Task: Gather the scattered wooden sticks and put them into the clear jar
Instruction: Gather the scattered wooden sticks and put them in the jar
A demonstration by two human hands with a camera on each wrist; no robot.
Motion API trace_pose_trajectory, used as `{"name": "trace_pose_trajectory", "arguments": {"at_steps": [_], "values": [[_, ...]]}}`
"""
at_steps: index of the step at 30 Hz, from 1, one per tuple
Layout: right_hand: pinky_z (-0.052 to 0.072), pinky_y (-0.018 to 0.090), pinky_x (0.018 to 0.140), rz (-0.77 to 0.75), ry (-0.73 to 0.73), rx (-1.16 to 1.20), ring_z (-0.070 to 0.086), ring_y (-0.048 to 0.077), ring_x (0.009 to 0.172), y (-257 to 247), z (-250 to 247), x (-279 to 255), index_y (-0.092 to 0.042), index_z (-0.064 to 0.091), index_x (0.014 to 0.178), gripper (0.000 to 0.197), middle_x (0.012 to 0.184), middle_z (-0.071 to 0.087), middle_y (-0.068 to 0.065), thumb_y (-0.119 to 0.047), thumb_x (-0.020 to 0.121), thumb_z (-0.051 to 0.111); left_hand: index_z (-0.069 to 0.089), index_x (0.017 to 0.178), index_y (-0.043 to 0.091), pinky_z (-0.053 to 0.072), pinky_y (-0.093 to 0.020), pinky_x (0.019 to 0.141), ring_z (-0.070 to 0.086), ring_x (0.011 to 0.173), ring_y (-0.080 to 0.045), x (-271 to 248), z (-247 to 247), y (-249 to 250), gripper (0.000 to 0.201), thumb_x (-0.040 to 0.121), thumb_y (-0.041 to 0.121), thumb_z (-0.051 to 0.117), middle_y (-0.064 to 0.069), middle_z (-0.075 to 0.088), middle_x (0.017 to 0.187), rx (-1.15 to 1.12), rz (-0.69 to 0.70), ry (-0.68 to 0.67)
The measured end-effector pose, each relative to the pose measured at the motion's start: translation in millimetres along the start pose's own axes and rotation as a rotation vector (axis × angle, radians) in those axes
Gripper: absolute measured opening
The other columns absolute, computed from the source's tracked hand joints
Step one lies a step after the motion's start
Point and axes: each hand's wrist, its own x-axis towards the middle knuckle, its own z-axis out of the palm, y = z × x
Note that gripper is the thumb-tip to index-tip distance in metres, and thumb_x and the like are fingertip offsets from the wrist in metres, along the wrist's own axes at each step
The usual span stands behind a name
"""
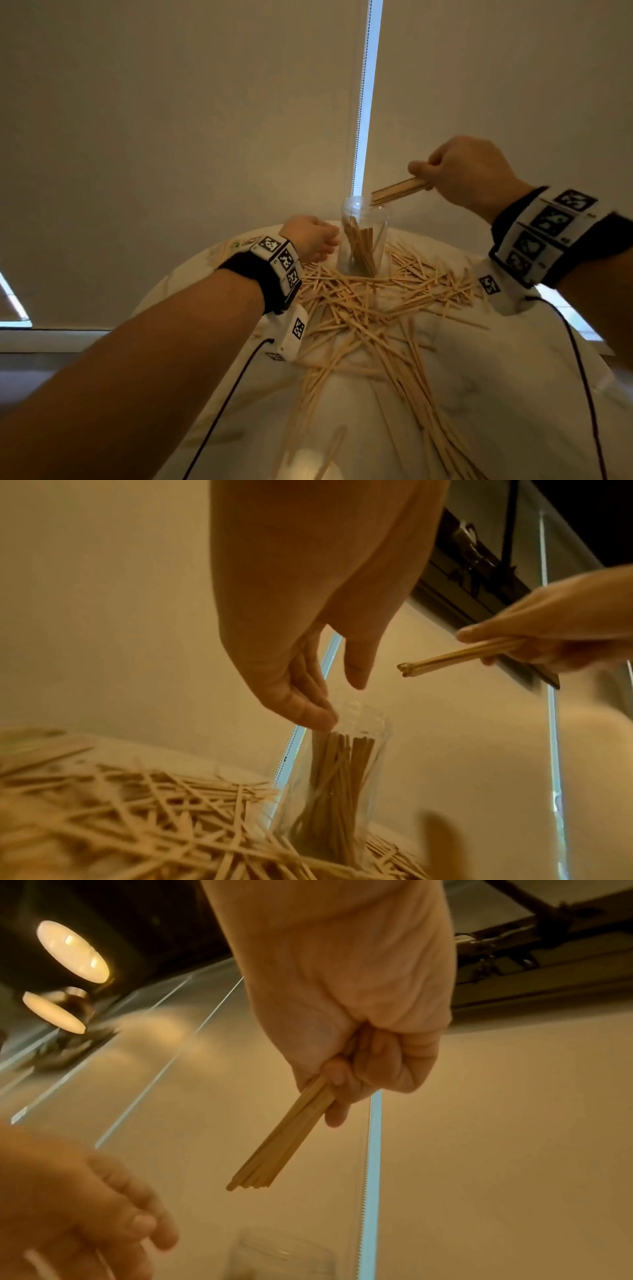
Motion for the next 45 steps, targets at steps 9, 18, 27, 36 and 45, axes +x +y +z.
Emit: {"name": "trace_pose_trajectory", "arguments": {"at_steps": [9, 18, 27, 36, 45], "values": [[0.044, 0.035, 0.068, -0.248, -0.227, -0.43, 0.052, 0.025, 0.074, -22.2, 92.6, 94.4, -0.004, 0.058, 0.078, 0.032, 0.062, 0.045, 0.002, -0.031, 0.097, 0.059, 0.002, 0.155, 0.007, 0.041, -0.035, 0.102, 0.044, 0.135, -0.03, 96.3, 49.3, 3.7, 0.131, 0.065, 0.05, 0.087, -0.015, 0.038, 0.153, 0.387, 0.166, -0.067], [0.05, 0.042, 0.073, -0.231, -0.108, -0.473, 0.063, 0.037, 0.082, -27.1, 71.7, 125.6, 0.003, 0.067, 0.085, 0.044, 0.075, 0.06, 0.014, -0.041, 0.092, 0.064, 0.021, 0.147, 0.021, 0.048, -0.025, 0.076, 0.065, 0.101, -0.021, 123.2, 51.4, -29.1, 0.108, 0.065, 0.03, 0.092, -0.003, 0.065, 0.114, 0.257, 0.261, -0.029], [0.048, 0.041, 0.074, -0.232, 0.114, -0.125, 0.061, 0.033, 0.085, -0.6, 79.1, 100.4, -0.004, 0.065, 0.094, 0.033, 0.087, 0.066, 0.015, -0.037, 0.091, 0.066, 0.021, 0.147, 0.022, 0.053, -0.039, 0.095, 0.065, 0.103, -0.023, 118.8, 50.3, -34.6, 0.108, 0.065, 0.031, 0.092, -0.005, 0.066, 0.117, 0.333, 0.288, -0.014], [0.03, 0.027, 0.061, -0.39, 0.06, -0.166, 0.049, 0.018, 0.073, 20.0, 95.3, 66.3, -0.013, 0.061, 0.09, 0.024, 0.08, 0.055, 0.002, -0.036, 0.093, 0.064, 0.015, 0.151, 0.019, 0.055, -0.038, 0.091, 0.065, 0.105, -0.026, 113.9, 49.7, -29.8, 0.111, 0.069, 0.029, 0.089, -0.009, 0.063, 0.123, 0.375, 0.274, -0.028], [0.056, 0.035, 0.082, -0.344, -0.4, -0.554, 0.064, 0.021, 0.086, -21.3, 120.5, 107.2, -0.008, 0.073, 0.093, 0.028, 0.082, 0.066, 0.002, -0.035, 0.085, 0.074, 0.016, 0.15, 0.02, 0.056, -0.035, 0.081, 0.065, 0.098, -0.023, 115.3, 48.6, -31.4, 0.106, 0.072, 0.022, 0.088, -0.006, 0.065, 0.116, 0.384, 0.269, -0.022]]}}
